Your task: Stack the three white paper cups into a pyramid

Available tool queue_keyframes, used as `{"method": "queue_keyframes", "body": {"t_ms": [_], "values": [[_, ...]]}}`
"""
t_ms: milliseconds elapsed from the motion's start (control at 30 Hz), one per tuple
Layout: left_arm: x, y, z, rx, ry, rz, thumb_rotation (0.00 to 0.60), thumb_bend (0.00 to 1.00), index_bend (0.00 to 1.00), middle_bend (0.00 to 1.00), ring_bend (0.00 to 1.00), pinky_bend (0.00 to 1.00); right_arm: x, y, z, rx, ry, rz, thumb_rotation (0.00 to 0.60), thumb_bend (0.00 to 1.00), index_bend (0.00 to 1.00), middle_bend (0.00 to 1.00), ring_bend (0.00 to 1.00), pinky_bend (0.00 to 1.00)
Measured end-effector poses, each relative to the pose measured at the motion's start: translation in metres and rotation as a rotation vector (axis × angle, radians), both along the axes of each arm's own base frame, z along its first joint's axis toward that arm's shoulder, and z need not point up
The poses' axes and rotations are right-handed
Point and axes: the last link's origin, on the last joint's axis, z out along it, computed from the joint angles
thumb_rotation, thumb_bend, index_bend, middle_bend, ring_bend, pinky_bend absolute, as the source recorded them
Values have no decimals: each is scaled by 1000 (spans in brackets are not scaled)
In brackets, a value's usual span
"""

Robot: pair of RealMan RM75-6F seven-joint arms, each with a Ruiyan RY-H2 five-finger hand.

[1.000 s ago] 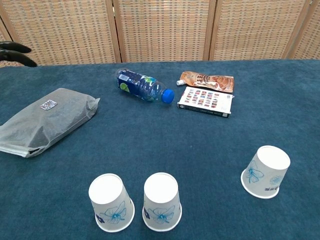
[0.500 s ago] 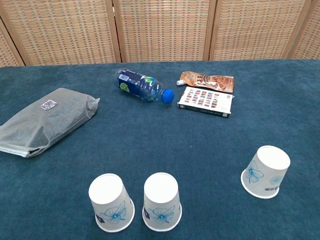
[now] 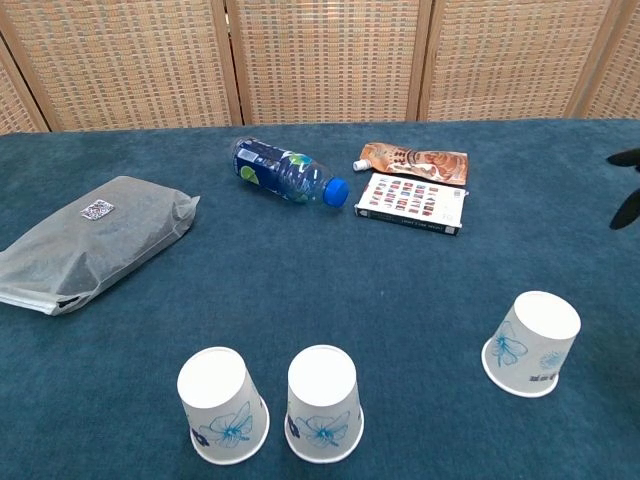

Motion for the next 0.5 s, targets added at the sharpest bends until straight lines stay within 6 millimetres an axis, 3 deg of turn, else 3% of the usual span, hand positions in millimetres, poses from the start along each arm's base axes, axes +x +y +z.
{"method": "queue_keyframes", "body": {"t_ms": [200,500], "values": [[-1,1,-1,-10,5,0,600,230,116,0,0,68,15,-8,-25,73,12,-9,600,136,333,0,0,85],[0,1,-3,-16,6,-5,600,231,116,0,0,68,24,-10,-45,124,11,-14,600,136,309,0,0,85]]}}
